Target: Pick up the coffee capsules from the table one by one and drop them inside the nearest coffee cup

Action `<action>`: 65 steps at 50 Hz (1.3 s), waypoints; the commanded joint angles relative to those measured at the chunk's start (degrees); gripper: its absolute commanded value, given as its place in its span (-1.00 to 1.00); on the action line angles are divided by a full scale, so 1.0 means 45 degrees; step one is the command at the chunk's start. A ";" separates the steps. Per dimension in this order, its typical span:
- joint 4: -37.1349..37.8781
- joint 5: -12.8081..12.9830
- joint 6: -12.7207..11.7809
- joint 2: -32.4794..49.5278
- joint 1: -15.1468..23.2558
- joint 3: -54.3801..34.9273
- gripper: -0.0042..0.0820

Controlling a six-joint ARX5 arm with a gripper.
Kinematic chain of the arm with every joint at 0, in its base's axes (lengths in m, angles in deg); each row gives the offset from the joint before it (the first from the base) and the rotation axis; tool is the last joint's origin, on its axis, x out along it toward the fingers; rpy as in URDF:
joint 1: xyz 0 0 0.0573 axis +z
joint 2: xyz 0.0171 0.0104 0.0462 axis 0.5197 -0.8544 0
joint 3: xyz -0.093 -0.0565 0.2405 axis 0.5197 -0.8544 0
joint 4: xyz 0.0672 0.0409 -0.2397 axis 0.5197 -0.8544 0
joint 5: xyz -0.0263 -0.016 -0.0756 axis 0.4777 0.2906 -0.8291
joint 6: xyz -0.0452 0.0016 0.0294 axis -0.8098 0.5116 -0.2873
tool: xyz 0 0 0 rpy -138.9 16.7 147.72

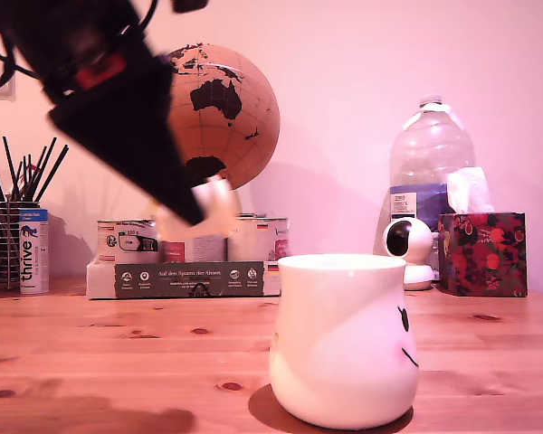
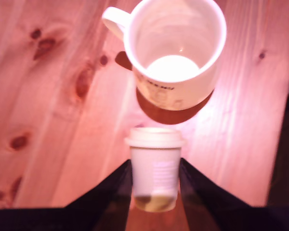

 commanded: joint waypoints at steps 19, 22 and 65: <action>0.0753 -0.0175 -0.1141 -0.0325 -0.0491 0.0282 -0.41; 0.0656 -0.0204 -0.1151 -0.0549 -0.0510 0.0510 -0.41; -0.1608 -0.0209 -0.0767 -0.4891 -0.0918 0.5149 -0.41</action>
